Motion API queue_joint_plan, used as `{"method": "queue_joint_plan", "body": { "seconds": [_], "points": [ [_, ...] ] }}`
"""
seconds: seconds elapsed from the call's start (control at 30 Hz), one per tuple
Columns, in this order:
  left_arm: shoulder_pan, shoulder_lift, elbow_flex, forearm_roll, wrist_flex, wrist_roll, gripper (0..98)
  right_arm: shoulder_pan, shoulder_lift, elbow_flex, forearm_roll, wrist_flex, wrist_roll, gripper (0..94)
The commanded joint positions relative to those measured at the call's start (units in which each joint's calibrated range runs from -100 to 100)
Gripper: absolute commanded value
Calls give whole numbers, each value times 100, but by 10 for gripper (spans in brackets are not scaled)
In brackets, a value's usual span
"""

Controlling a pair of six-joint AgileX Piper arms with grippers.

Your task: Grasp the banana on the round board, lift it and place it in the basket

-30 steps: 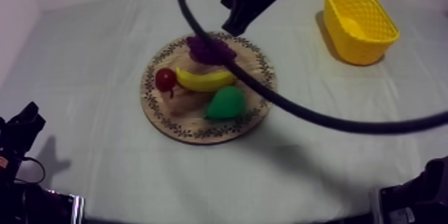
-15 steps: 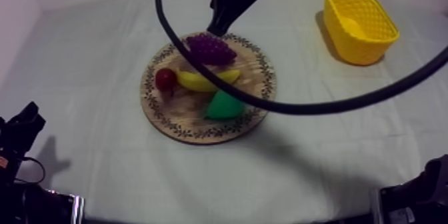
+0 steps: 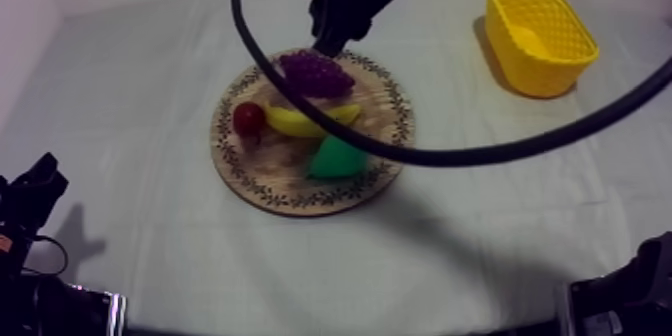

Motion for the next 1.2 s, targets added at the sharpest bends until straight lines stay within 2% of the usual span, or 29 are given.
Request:
{"method": "queue_joint_plan", "body": {
  "seconds": [0.0,0.23,0.5,1.17],
  "points": [
    [-1,-5,-1,-3,-1,2,1,3,7,41,-25,31,77,555],
    [-1,-5,-1,-3,-1,2,1,-28,41,68,-10,89,149,601],
    [-1,-5,-1,-3,-1,2,1,-75,269,0,-62,125,223,581],
    [-1,-5,-1,-3,-1,2,1,-82,2220,-726,-437,230,463,551]
  ]
}}
